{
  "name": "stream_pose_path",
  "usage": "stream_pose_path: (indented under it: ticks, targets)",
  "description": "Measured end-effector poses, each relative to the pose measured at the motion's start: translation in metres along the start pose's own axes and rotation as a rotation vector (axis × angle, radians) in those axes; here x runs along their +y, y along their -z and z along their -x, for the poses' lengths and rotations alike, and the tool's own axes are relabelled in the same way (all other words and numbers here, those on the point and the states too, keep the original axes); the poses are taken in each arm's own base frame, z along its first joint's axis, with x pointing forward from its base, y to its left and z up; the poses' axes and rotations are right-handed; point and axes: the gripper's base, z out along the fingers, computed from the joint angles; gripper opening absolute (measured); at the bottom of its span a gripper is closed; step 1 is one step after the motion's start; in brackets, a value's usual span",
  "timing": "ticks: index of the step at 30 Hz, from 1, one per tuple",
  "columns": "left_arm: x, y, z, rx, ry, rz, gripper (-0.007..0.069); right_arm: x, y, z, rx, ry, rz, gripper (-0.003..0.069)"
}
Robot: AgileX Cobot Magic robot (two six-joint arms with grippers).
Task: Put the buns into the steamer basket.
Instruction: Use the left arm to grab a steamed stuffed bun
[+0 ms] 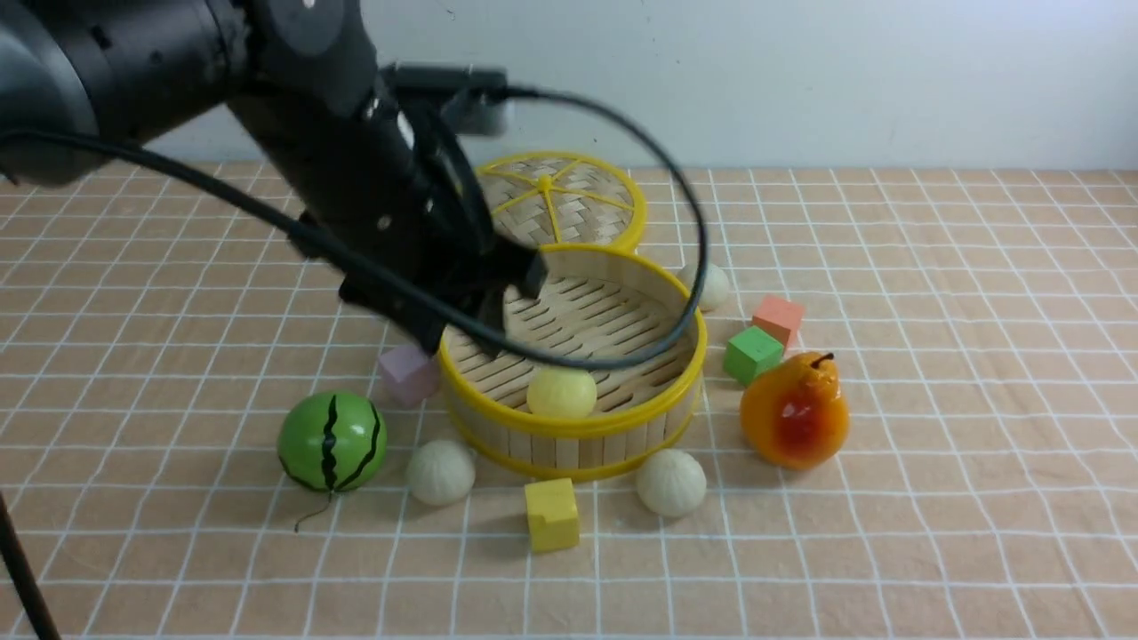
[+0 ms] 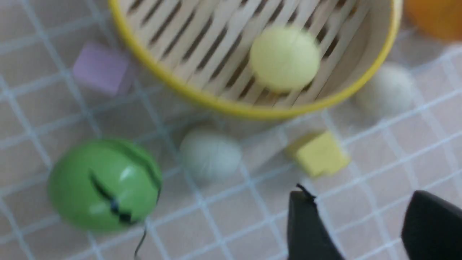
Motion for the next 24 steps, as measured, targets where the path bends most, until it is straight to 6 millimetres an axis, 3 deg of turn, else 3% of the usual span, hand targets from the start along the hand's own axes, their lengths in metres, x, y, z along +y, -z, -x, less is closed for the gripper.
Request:
stream_pose_path:
  ticks: [4,7,10,19,24]
  targets:
    - [0.007,-0.042,-0.016,0.057,0.008,0.030,0.0079,0.000,0.000,0.000,0.000,0.000,0.000,0.0242]
    - [0.012,-0.059,-0.016,0.061,0.006,0.045,0.0036,0.000,0.000,0.000,0.000,0.000,0.000,0.0242]
    - [0.020,-0.070,-0.012,0.040,0.018,0.059,0.0057,0.000,0.000,0.000,0.000,0.000,0.000,0.0242]
    - [0.041,-0.087,-0.001,-0.041,0.047,0.086,0.0268,0.000,0.000,0.000,0.000,0.000,0.000,0.0242]
    - [0.040,-0.088,0.002,-0.068,0.047,0.070,0.0288,0.000,0.000,0.000,0.000,0.000,0.000,0.0242]
